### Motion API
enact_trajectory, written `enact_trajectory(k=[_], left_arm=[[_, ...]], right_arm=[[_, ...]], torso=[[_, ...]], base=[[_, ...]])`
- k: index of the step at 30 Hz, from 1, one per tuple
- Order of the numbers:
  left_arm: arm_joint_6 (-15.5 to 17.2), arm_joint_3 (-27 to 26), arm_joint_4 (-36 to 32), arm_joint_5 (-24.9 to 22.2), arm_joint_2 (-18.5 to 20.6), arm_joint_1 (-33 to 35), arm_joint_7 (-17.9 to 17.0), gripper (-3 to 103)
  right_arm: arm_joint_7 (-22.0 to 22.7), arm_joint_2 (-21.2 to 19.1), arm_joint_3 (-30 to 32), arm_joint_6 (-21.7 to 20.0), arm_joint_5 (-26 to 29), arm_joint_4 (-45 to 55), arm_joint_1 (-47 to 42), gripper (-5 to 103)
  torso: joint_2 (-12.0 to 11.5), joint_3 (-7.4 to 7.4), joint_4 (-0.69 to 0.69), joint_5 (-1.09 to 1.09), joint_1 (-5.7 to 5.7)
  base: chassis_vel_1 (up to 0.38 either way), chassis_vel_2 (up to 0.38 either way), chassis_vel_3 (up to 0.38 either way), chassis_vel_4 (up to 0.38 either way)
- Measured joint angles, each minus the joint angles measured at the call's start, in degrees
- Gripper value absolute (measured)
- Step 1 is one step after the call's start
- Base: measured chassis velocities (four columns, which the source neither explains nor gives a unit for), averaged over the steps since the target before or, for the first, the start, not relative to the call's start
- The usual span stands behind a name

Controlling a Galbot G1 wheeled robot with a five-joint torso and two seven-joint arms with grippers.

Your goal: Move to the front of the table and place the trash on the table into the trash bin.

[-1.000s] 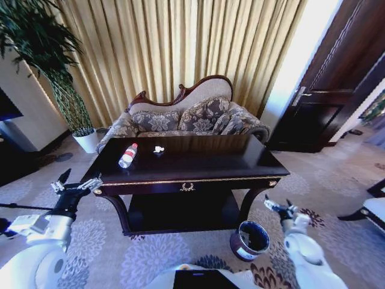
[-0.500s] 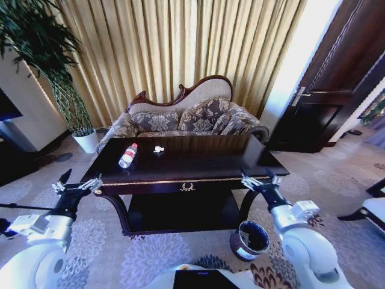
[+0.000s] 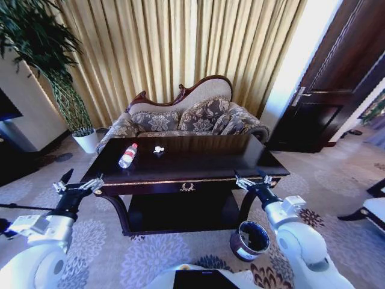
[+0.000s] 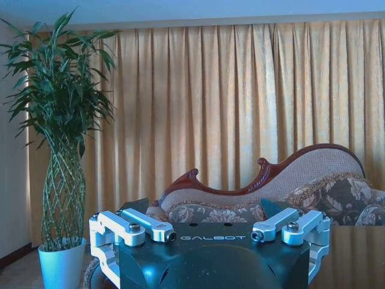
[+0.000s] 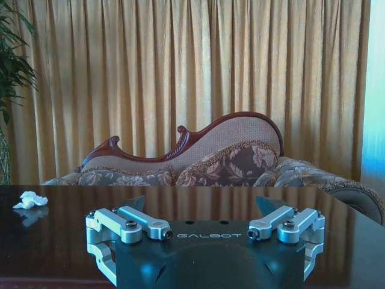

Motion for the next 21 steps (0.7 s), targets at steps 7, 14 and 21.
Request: enact_trajectory(k=[7,14,21], left_arm=[[0.02,-0.04,-0.13,0.04,0.18,0.23,0.01,100],[0.02,0.10,-0.11,0.07,-0.02,0.21,0.01,100],[0.00,0.15,1.14,-0.58,0.90,-0.18,-0.18,100]], right_arm=[[0.00,0.11,-0.21,0.33,-0.03,0.35,-0.10,100],[0.00,-0.06,0.07,0.40,-0.01,0.67,-0.56,100],[-0.09,-0.09,-0.30,0.47,-0.37,0.71,-0.36,100]], torso=[[-0.01,0.00,0.00,0.00,0.01],[-0.02,0.01,0.00,0.00,0.01],[-0.01,0.01,0.02,-0.01,0.01]], base=[[-0.094,0.095,0.079,-0.089],[-0.080,0.103,0.098,-0.105],[-0.079,0.067,0.082,-0.071]])
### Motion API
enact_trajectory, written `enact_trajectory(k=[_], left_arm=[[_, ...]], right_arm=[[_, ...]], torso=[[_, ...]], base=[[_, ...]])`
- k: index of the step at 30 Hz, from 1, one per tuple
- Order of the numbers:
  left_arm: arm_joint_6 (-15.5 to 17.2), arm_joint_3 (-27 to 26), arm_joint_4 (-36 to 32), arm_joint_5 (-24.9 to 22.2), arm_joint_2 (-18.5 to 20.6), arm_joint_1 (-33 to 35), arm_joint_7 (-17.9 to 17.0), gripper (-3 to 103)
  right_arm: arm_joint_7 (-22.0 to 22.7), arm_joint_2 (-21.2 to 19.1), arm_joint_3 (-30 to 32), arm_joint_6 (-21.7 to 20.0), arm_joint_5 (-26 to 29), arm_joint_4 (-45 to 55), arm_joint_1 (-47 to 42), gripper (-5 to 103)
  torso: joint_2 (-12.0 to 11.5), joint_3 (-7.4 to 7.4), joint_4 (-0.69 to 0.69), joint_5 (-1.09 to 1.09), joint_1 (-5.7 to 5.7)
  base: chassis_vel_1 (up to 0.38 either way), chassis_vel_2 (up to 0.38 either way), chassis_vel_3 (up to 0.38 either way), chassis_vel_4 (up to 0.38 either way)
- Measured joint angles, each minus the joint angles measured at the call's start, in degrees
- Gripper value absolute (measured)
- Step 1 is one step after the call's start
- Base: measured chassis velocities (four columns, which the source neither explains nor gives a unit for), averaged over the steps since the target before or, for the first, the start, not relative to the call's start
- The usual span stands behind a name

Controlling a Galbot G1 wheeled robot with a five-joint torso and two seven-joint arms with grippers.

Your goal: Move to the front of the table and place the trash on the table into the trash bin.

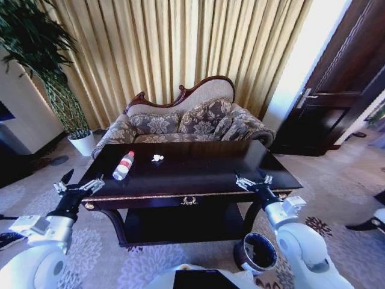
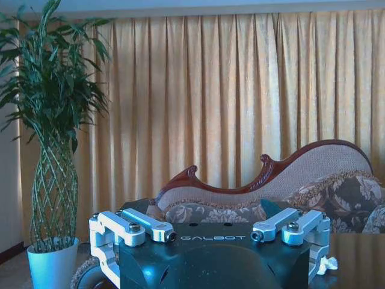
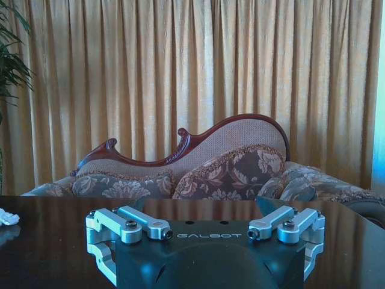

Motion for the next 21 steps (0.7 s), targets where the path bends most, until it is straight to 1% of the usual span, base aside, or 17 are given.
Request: enact_trajectory(k=[1,2,4,5,6,7,8,12,13,14,16,18,21], left_arm=[[0.00,0.10,0.96,-0.64,1.09,-0.49,-0.40,100],[0.00,0.10,0.96,-0.64,1.09,-0.49,-0.40,100],[0.08,0.15,4.01,-2.08,4.16,-2.66,-1.31,100],[0.13,0.13,6.04,-3.05,6.25,-4.39,-1.99,100],[0.25,0.13,7.36,-3.81,7.62,-5.58,-2.40,100],[0.25,0.13,7.36,-3.81,7.62,-5.58,-2.40,100],[0.45,0.13,9.16,-4.98,9.59,-7.20,-2.82,100],[0.63,1.93,16.10,-7.20,15.61,-12.03,-3.42,100],[0.63,1.93,16.10,-7.20,15.61,-12.03,-3.42,100],[0.67,2.61,17.44,-7.52,16.54,-13.23,-3.69,100],[1.90,5.07,21.01,-8.85,19.05,-17.85,-5.16,100],[2.27,5.60,21.51,-9.13,19.45,-18.73,-5.47,100],[4.46,9.51,23.34,-9.84,21.33,-23.57,-7.44,100]], right_arm=[[-0.03,-0.03,0.00,0.12,-0.09,0.00,-0.08,100],[-0.03,-0.03,0.00,0.12,-0.09,0.00,-0.08,100],[-0.05,-0.12,0.24,0.79,-0.12,-0.11,-0.32,100],[-0.05,-0.15,0.51,0.99,-0.11,-0.22,-0.57,100],[-0.05,-0.17,0.71,1.06,-0.09,-0.29,-0.74,100],[-0.05,-0.17,0.71,1.06,-0.09,-0.29,-0.74,100],[-0.04,-0.18,0.96,1.14,-0.06,-0.41,-0.94,100],[0.02,-0.20,0.93,1.19,-0.04,-1.22,-0.94,100],[0.02,-0.20,0.93,1.19,-0.04,-1.22,-0.94,100],[0.02,-0.20,0.79,1.19,-0.06,-1.43,-0.80,100],[0.10,-0.17,0.33,1.17,-0.01,-2.12,-0.43,100],[0.10,-0.16,0.26,1.15,-0.01,-2.28,-0.38,100],[0.12,-0.10,0.15,1.08,-0.01,-3.19,-0.27,100]], torso=[[0.00,0.00,-0.02,0.01,0.00],[0.00,0.00,-0.02,0.01,0.00],[0.00,0.01,-0.01,0.00,0.00],[0.00,0.00,-0.03,-0.01,0.00],[0.00,0.00,-0.04,-0.02,0.00],[0.00,0.00,-0.04,-0.02,0.00],[0.00,0.00,-0.05,-0.01,0.00],[0.00,0.00,-0.01,-0.01,0.00],[0.00,0.00,-0.01,-0.01,0.00],[0.00,0.00,-0.02,-0.01,0.00],[0.00,0.01,-0.02,-0.01,0.00],[0.00,0.00,-0.03,0.00,0.00],[0.00,0.00,-0.02,0.00,0.00]], base=[[-0.077,0.039,0.049,-0.036],[-0.077,0.039,0.049,-0.036],[0.000,0.000,0.000,0.000],[0.000,0.000,0.000,0.000],[0.000,0.000,0.000,0.000],[0.000,0.000,0.000,0.000],[0.000,0.000,0.000,0.000],[0.000,0.000,0.000,0.000],[0.000,0.000,0.000,0.000],[0.000,0.000,0.000,0.000],[0.000,0.000,0.000,0.000],[0.000,0.000,0.000,0.000],[0.000,0.000,0.000,0.000]])
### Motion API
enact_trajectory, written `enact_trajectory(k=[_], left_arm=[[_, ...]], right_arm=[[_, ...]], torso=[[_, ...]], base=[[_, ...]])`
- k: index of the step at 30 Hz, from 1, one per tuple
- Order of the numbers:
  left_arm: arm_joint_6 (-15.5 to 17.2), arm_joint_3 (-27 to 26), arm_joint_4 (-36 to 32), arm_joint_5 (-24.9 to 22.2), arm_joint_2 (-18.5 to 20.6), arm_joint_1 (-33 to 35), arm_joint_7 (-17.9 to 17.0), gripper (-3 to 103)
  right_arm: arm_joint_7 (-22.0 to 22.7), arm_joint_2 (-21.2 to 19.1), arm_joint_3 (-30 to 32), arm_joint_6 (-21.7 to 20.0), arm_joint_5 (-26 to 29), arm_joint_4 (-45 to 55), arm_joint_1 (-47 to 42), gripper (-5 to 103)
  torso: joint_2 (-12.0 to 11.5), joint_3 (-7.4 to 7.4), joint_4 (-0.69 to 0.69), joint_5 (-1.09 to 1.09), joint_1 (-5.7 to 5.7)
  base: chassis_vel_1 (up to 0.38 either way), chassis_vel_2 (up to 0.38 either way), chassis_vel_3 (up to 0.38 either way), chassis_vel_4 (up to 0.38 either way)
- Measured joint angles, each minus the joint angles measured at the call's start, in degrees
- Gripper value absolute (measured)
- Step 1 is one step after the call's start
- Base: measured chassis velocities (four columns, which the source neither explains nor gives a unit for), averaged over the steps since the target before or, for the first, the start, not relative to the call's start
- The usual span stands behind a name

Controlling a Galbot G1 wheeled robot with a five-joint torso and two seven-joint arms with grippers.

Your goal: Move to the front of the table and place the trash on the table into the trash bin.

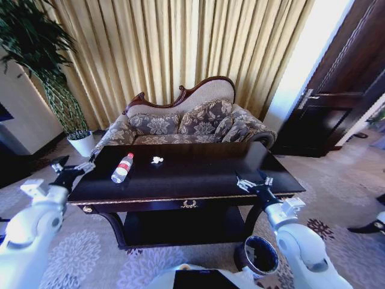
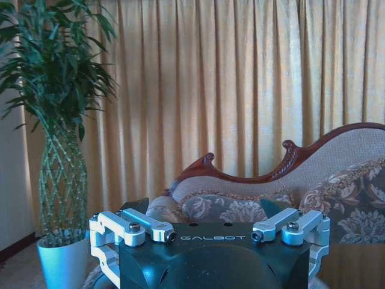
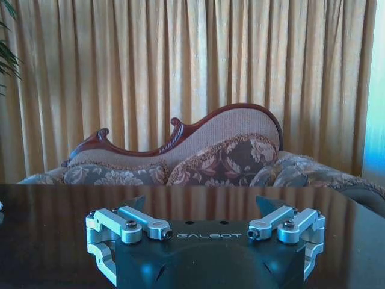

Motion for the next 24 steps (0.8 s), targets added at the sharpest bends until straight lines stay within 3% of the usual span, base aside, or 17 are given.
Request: enact_trajectory(k=[4,6,8,9,11,15,18,24], left_arm=[[3.14,4.40,-0.33,-0.41,0.45,-3.57,-3.95,100],[8.39,7.80,-2.04,-1.07,-0.15,-5.30,-7.48,100],[9.92,8.49,-2.50,-1.20,-0.30,-5.52,-8.28,100],[13.35,9.80,-3.52,-1.51,-0.53,-5.82,-9.82,100],[16.72,11.17,-4.36,-1.68,-0.68,-5.92,-10.57,100],[19.30,11.98,-4.51,-1.69,-0.63,-5.91,-10.30,100],[21.85,12.20,-3.79,-1.81,-0.43,-6.14,-7.22,100],[22.41,12.68,-2.78,-1.89,-0.55,-5.86,-4.65,100]], right_arm=[[0.03,0.12,0.17,-0.05,-0.10,-0.84,0.07,100],[0.06,0.23,0.48,-0.07,-0.17,-1.22,0.08,100],[0.08,0.25,0.60,-0.07,-0.18,-1.31,0.08,100],[0.09,0.27,0.84,-0.08,-0.23,-1.56,0.08,100],[0.13,0.33,1.15,-0.08,-0.32,-1.94,0.08,100],[0.19,0.52,1.34,-0.08,-0.61,-2.44,0.07,100],[0.21,1.00,1.31,-0.08,-1.20,-2.76,0.07,100],[0.23,1.36,0.92,-0.64,-1.95,-2.72,0.08,100]], torso=[[0.00,0.00,-0.01,0.01,0.00],[0.00,0.00,-0.01,0.01,0.00],[0.00,0.00,-0.01,0.01,0.00],[0.00,0.00,-0.01,0.01,0.00],[0.00,0.00,0.00,0.01,0.00],[0.01,0.00,0.00,0.02,0.00],[0.01,0.00,0.00,0.01,0.00],[0.01,0.00,0.00,0.01,0.00]], base=[[0.000,0.000,0.000,0.000],[0.000,0.000,0.000,0.000],[0.000,0.000,0.000,0.000],[0.000,0.000,0.000,0.000],[0.000,0.000,0.000,0.000],[0.000,0.000,0.000,0.000],[0.000,0.000,0.000,0.000],[0.000,0.000,0.000,0.000]])
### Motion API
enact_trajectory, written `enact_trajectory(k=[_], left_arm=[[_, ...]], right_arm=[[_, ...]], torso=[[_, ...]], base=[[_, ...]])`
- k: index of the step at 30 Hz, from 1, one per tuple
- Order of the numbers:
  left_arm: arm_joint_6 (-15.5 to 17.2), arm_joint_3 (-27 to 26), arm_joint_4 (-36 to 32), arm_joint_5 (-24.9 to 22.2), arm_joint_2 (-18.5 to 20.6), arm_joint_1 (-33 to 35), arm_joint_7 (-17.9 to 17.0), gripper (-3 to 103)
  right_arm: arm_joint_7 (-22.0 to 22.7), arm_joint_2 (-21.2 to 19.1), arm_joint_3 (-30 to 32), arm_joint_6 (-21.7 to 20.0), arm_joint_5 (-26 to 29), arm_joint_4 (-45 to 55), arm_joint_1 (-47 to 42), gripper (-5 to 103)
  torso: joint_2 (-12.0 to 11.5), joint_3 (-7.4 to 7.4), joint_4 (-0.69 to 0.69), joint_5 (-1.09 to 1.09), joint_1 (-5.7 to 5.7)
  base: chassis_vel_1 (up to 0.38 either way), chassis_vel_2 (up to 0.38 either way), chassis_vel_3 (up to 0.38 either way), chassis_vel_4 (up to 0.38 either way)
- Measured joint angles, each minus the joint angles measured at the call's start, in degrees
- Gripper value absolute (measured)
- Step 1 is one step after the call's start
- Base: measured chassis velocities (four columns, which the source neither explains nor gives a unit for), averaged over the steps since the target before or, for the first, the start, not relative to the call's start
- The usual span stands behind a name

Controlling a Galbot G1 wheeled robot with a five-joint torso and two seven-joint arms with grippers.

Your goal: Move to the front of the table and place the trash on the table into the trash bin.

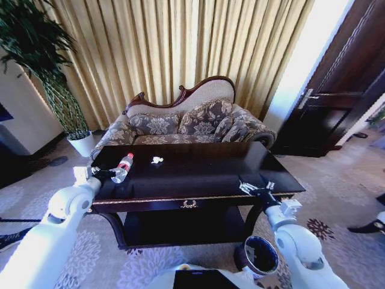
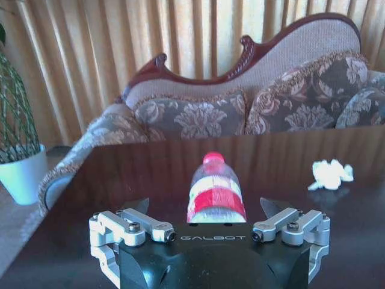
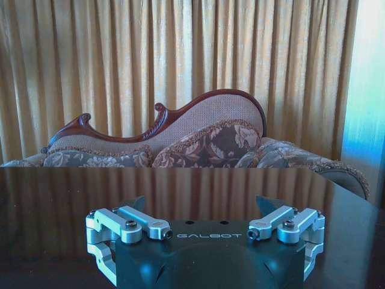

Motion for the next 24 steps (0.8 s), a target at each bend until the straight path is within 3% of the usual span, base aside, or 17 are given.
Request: enact_trajectory(k=[17,20,24], left_arm=[[-0.31,0.99,2.83,0.25,-1.31,0.35,1.36,102],[-0.37,0.97,2.80,0.18,-1.42,0.46,1.39,98],[-0.41,0.97,2.68,0.13,-1.54,0.56,1.29,82]], right_arm=[[0.37,-0.27,0.32,-0.40,0.17,1.25,0.38,100],[0.43,-0.48,0.41,-0.37,0.26,1.44,0.45,100],[0.81,-0.62,0.46,-0.34,0.33,1.57,0.46,100]], torso=[[0.00,0.00,0.00,-0.01,0.00],[0.00,0.00,0.00,0.00,0.00],[0.00,0.00,-0.01,0.00,0.00]], base=[[0.000,0.000,0.000,0.000],[0.000,0.000,0.000,0.000],[0.000,0.000,0.000,0.000]])
